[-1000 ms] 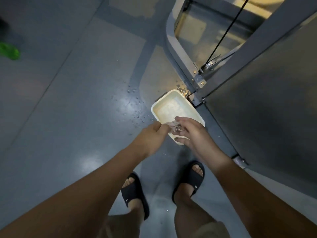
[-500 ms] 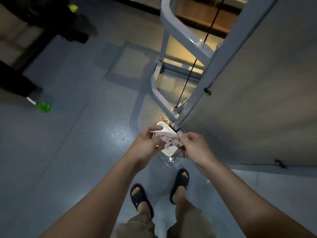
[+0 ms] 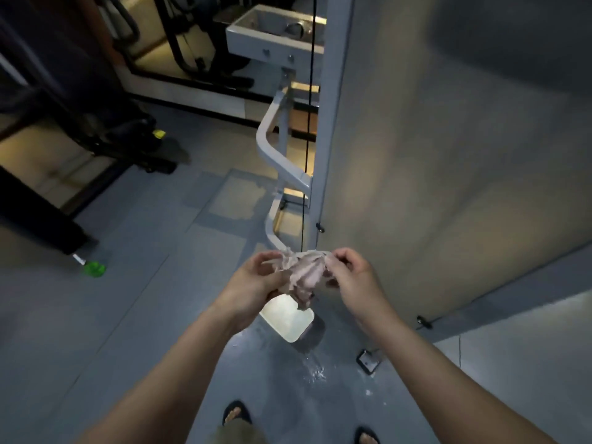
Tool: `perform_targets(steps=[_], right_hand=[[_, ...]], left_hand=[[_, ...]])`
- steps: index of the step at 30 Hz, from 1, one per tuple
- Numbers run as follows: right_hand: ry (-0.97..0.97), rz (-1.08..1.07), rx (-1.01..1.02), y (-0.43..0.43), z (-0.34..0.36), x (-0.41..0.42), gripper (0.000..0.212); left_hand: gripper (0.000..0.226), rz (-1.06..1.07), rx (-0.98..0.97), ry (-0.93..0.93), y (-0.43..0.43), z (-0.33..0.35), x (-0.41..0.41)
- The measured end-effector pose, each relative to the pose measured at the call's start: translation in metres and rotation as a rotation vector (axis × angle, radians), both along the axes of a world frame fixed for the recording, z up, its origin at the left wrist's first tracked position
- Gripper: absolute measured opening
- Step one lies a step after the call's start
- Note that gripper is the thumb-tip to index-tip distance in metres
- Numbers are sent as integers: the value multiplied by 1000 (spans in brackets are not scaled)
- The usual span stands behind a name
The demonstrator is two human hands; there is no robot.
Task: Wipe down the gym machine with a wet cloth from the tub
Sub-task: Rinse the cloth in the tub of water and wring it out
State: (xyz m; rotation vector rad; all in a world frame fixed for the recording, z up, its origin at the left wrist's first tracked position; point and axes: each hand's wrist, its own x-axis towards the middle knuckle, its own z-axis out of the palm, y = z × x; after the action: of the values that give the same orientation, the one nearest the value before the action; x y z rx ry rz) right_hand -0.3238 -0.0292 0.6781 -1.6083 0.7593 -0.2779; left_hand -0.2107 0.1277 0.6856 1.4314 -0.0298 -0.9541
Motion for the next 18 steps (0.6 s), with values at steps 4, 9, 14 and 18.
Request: perform_targets(steps=[4,9,14,18], right_hand=[[-145,-77,330,-46,23,-50,20],[-201,135,390,-86,40,-97,13],[-250,313,241,-92,68,-119,21],[-297,318,181,-91,94,-129,23]], left_hand=[[13,43,67,-67,-35,22,-59],[16,46,3,-149,-73,52,-131],[40,160,41,-204,-79,77,-173],[38,77,136,-356,-68,107,-193]])
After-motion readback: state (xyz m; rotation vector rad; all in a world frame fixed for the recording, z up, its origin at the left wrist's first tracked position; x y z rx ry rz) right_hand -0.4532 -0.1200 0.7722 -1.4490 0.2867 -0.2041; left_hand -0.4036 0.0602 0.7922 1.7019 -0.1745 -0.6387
